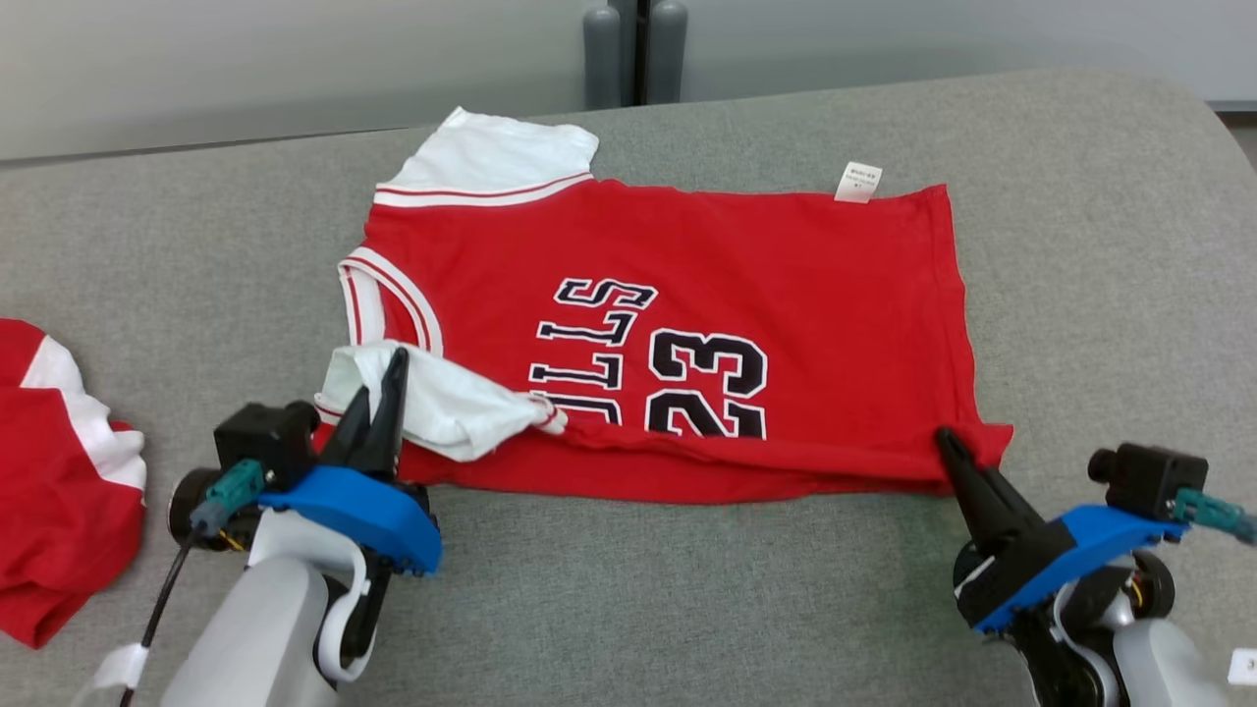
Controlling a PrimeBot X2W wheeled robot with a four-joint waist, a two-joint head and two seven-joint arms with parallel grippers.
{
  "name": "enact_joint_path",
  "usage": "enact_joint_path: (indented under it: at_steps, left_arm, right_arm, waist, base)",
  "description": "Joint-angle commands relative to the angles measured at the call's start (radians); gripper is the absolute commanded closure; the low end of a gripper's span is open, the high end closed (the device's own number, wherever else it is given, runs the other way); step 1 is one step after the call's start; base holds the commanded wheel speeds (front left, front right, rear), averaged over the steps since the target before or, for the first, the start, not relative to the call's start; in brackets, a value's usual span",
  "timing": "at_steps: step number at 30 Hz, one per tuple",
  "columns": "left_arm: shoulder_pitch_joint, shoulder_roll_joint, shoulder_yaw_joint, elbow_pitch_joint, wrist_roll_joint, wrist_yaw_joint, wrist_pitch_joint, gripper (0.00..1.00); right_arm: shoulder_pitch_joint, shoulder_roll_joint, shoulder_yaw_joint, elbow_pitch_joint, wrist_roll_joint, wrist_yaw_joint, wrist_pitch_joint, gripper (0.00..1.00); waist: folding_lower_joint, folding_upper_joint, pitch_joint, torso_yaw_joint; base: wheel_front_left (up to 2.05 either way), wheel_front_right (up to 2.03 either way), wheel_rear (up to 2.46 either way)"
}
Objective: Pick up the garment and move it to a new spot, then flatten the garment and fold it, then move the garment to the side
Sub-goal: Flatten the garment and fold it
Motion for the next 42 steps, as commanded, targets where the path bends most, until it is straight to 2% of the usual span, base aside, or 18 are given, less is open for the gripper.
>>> enact_joint_path:
  at_steps: [1,7,8,9,10,11,18,23,33,42]
  left_arm:
    - [-0.036,0.004,-0.002,0.021,0.005,-0.006,-0.002,1.00]
    - [-0.110,0.002,-0.007,0.109,0.005,-0.020,-0.020,1.00]
    - [-0.116,0.001,-0.006,0.124,0.004,-0.020,-0.023,1.00]
    - [-0.122,-0.002,-0.008,0.136,0.004,-0.021,-0.028,0.93]
    - [-0.128,-0.004,-0.008,0.147,0.007,-0.021,-0.034,0.26]
    - [-0.133,-0.008,-0.011,0.157,0.009,-0.020,-0.042,0.00]
    - [-0.109,-0.015,-0.005,0.202,0.005,-0.024,-0.086,0.00]
    - [-0.056,-0.005,0.006,0.198,0.001,-0.014,-0.100,0.00]
    - [-0.005,0.032,-0.003,0.227,-0.003,-0.008,-0.070,0.00]
    - [-0.033,0.027,-0.010,0.288,-0.018,-0.005,-0.030,0.00]
  right_arm:
    - [-0.037,-0.009,0.002,0.016,-0.011,0.001,-0.001,1.00]
    - [-0.125,-0.015,0.015,0.096,-0.016,0.001,-0.011,1.00]
    - [-0.134,-0.016,0.019,0.109,-0.018,0.001,-0.009,0.76]
    - [-0.143,-0.017,0.023,0.118,-0.019,0.001,-0.011,0.03]
    - [-0.152,-0.019,0.023,0.122,-0.019,0.001,-0.022,0.00]
    - [-0.155,-0.024,0.020,0.128,-0.022,0.001,-0.033,0.00]
    - [-0.094,-0.073,0.032,0.141,-0.062,0.001,-0.084,0.00]
    - [-0.043,-0.102,0.029,0.130,-0.081,0.001,-0.083,0.00]
    - [-0.064,-0.111,0.025,0.165,-0.149,0.001,-0.071,0.00]
    - [-0.122,-0.093,0.054,0.271,-0.201,0.001,-0.068,0.00]
  waist:
    - [-0.0001,-0.0001,0.012,-0.002]
    - [-0.0001,-0.0001,0.036,-0.014]
    - [-0.0001,-0.0001,0.037,-0.015]
    - [-0.0001,-0.0001,0.037,-0.015]
    - [-0.0001,-0.0001,0.037,-0.014]
    - [-0.0001,-0.0001,0.033,-0.012]
    - [-0.0001,-0.0001,-0.006,0.006]
    - [-0.0001,-0.0001,-0.024,0.014]
    - [-0.0001,-0.0001,-0.007,0.022]
    - [-0.0001,-0.0001,0.019,0.017]
  base:
    - [0.00,0.00,0.00]
    - [0.00,0.00,0.00]
    - [0.00,0.00,0.00]
    - [0.00,0.00,0.00]
    - [0.00,0.00,0.00]
    - [0.00,0.00,0.00]
    - [0.00,0.00,0.00]
    - [0.00,0.00,0.00]
    - [0.00,0.00,0.00]
    - [0.00,0.00,0.00]
